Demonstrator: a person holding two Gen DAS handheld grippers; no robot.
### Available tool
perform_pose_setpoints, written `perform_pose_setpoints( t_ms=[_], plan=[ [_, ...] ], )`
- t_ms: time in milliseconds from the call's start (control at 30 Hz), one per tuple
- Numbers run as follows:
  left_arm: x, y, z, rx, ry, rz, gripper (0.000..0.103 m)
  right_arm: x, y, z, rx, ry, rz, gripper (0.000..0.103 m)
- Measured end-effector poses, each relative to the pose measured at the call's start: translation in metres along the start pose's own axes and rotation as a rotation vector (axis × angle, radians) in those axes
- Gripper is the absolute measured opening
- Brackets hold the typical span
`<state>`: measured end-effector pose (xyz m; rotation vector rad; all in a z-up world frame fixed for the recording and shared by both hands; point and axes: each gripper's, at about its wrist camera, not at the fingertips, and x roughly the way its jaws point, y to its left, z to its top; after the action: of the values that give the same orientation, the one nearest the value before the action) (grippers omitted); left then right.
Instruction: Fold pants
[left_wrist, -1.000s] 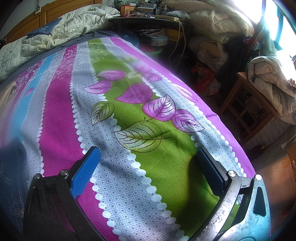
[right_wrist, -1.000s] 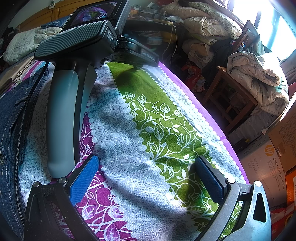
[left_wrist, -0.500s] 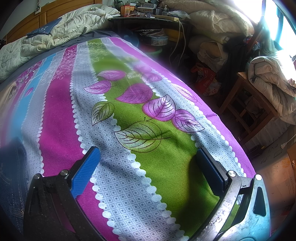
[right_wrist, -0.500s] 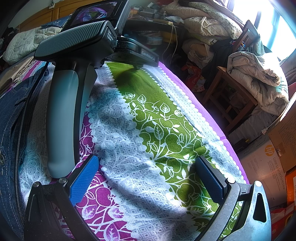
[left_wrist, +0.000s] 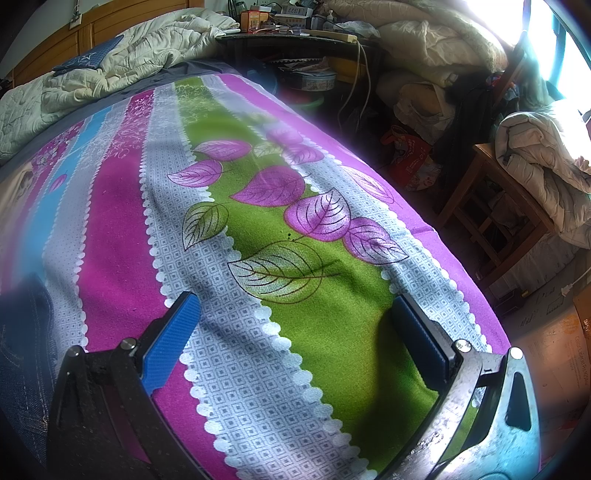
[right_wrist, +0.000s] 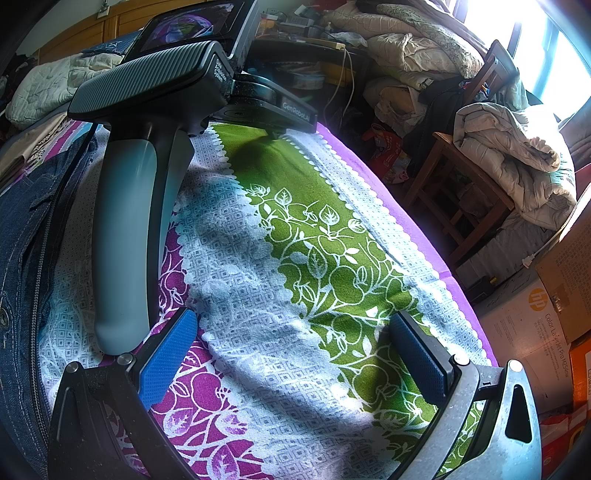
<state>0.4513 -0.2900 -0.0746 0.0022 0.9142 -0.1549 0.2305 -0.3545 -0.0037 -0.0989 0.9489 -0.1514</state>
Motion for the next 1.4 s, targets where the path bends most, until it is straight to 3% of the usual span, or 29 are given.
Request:
perform_pose_setpoints(
  t_ms=[1100, 1200, 1300, 1333, 1367, 1400],
  plan=[
    [0.002, -0.001, 0.003, 0.003, 0.008, 0.012, 0.103, 0.005, -0.004, 0.004, 0.01, -0.007, -0.003, 0.103],
    [-0.001, 0.005, 0.001, -0.015, -0.002, -0.018, 0.103, 0.007, -0.006, 0.003, 0.019, -0.013, 0.008, 0.103],
    [0.0, 0.002, 0.007, 0.005, 0.058, -0.003, 0.103, 0.005, -0.011, 0.001, 0.033, -0.024, 0.022, 0.103],
    [-0.004, -0.002, 0.011, 0.022, 0.087, 0.032, 0.099, 0.004, -0.012, 0.001, 0.036, -0.027, 0.023, 0.103],
    [-0.011, -0.003, 0.014, 0.035, 0.082, 0.056, 0.088, 0.004, -0.013, 0.001, 0.041, -0.03, 0.025, 0.103],
    [-0.026, -0.005, 0.017, 0.053, 0.055, 0.074, 0.086, 0.003, -0.015, 0.0, 0.047, -0.034, 0.025, 0.103]
  ],
)
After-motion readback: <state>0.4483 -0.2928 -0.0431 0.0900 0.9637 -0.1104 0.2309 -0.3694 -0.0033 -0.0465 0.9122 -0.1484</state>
